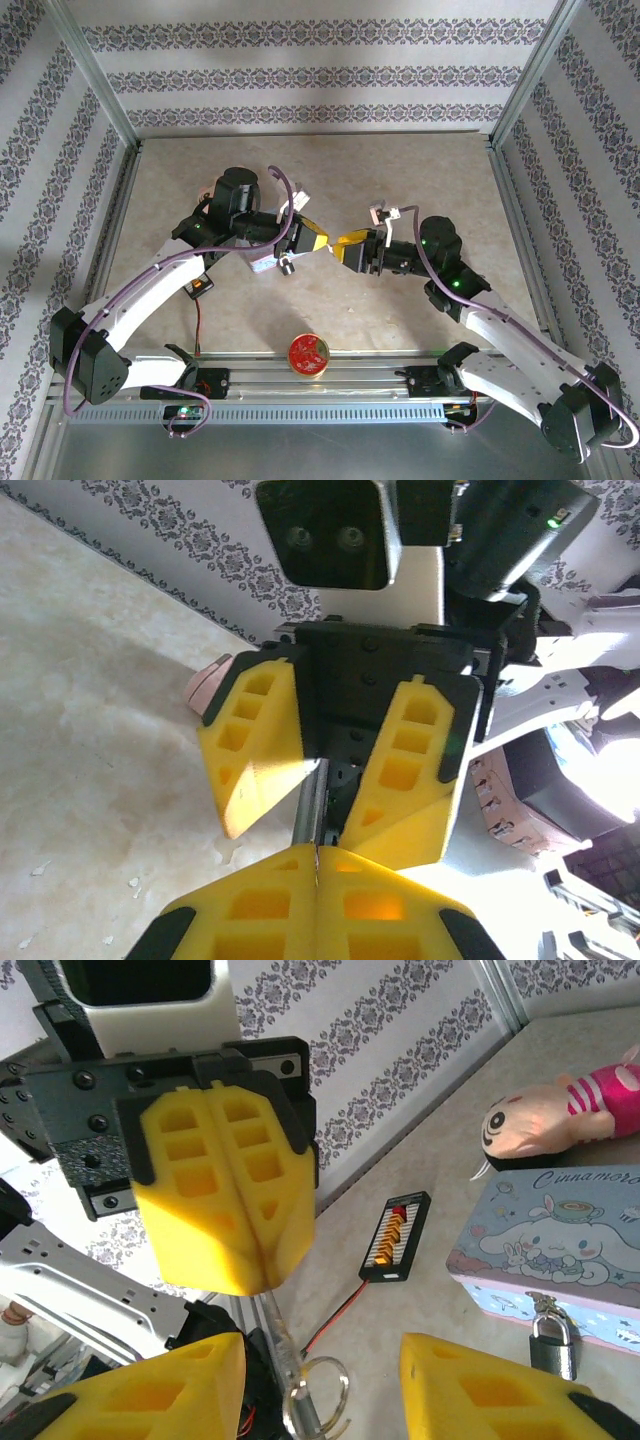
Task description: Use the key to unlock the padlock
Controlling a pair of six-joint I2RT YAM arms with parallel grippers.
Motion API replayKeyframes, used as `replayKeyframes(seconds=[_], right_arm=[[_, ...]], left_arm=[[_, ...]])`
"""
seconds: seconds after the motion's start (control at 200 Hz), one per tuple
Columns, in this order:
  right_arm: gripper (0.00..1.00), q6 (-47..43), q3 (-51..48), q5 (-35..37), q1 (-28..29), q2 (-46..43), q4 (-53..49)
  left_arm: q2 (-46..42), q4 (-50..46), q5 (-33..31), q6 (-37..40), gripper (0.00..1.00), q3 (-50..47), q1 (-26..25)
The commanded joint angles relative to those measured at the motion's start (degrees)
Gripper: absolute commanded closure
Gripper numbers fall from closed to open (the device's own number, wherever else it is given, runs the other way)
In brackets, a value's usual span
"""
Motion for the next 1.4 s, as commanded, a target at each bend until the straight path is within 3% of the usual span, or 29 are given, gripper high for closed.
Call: replayKeyframes(seconds=[0.0,0.715,1.139,1.239,1.394], right_arm=[[0.57,-0.7,1.7,-2.5,0.6,0.8,3.8],[0.7,-0.4,1.7,-4.4,1.4,2.1,6.1],[1.0,-0.4,1.6,-4.2,1.7,2.3,6.6],[1.0,-0.6,1.5,-3.1,1.8,2.1,6.5],[1.0,-0.2,0.8,1.9,1.7,1.4,5.9]], left_arm=[[-1.1,2.3,2.7,0.8,1.0,-0.8,0.6],[-1.6,8.1,2.7,-3.8,1.0,-2.7,2.1],[-1.9,11.9,2.8,-7.1,1.0,-4.0,3.6],[-2.0,13.6,2.4,-8.9,1.0,-4.4,4.0],[-2.6,13.9,0.3,-10.9,0.69,-4.5,4.1]])
